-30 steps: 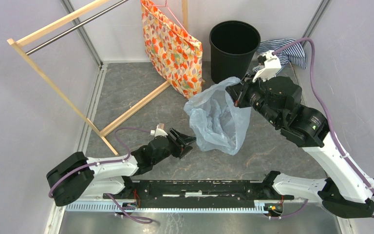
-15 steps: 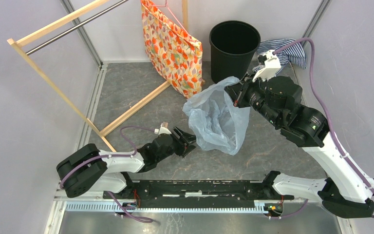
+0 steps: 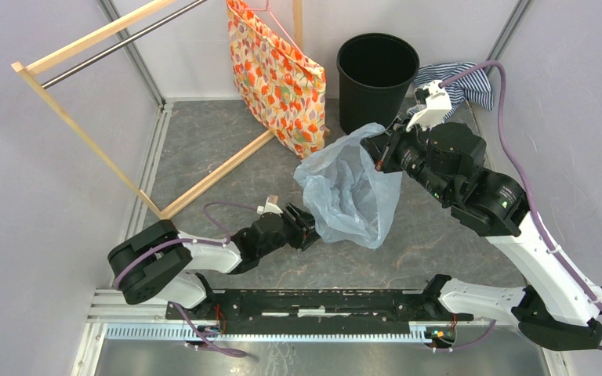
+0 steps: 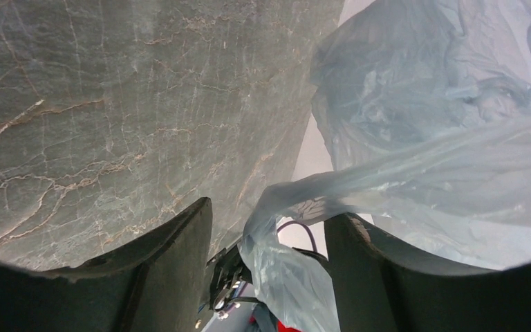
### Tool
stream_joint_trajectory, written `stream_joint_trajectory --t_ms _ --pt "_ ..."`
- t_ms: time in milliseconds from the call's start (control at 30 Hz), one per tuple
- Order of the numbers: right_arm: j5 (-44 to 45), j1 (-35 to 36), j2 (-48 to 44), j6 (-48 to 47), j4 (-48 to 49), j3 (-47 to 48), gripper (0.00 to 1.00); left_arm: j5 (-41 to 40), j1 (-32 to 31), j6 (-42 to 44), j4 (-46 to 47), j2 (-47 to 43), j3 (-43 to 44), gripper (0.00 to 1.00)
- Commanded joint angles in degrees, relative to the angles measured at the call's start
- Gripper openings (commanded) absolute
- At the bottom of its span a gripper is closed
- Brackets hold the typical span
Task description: Put the trash bags into the trash bin
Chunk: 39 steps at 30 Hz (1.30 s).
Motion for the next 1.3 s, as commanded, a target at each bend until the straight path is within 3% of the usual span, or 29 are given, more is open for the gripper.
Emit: stream_joint_trajectory --t_ms 0,167,267,367,467,533,633,767,967,1100,1267 --pt "0.2 0.3 -0.5 0.4 2.5 0.0 0.0 -0.6 -0.6 -6.8 8.6 2.3 -0.6 0.63" --pt "0.4 0.3 -0.5 0.2 2.0 0.8 0.0 -2.1 -1.2 -8.8 12.9 4.0 -0.2 0.58" --pt "0.6 0.2 -0.9 0.2 1.8 0.7 0.0 -2.1 -1.7 -9.3 13.2 5.3 0.8 0.5" --pt "1.6 0.3 -1.6 -0.3 0.8 0.5 0.0 -2.3 -2.0 -9.1 13.3 5.1 0.6 0.31" --pt "4.2 0.3 -3.3 -1.6 -1.5 -0.7 0.0 -4.1 -1.9 -7.8 7.0 0.2 -1.3 0.09" --pt "6.1 0.3 -4.7 -3.3 -4.0 -2.9 0.0 -5.6 -1.2 -4.2 -2.5 -6.3 -1.7 0.02" --pt "7.3 0.3 -5.9 -6.2 -9.4 -7.5 0.0 -12.4 -0.2 6.8 -32.7 -21.5 3.0 0.02" --pt "7.4 0.2 -10.2 -7.3 -10.9 -19.6 0.0 -20.7 0.9 18.3 -57.3 -34.2 12.1 0.02" --pt "7.1 0.2 -11.9 -8.8 -9.1 -24.8 0.0 -25.7 1.1 32.1 -77.3 -33.0 30.8 0.02" --pt "12.5 0.3 -7.1 -13.1 -9.1 -13.1 0.0 -26.0 1.1 46.1 -78.5 -22.2 47.9 0.02" --pt "13.5 0.3 3.2 -24.1 -7.6 27.7 0.0 -18.2 0.6 62.5 -76.7 -6.8 82.4 0.02"
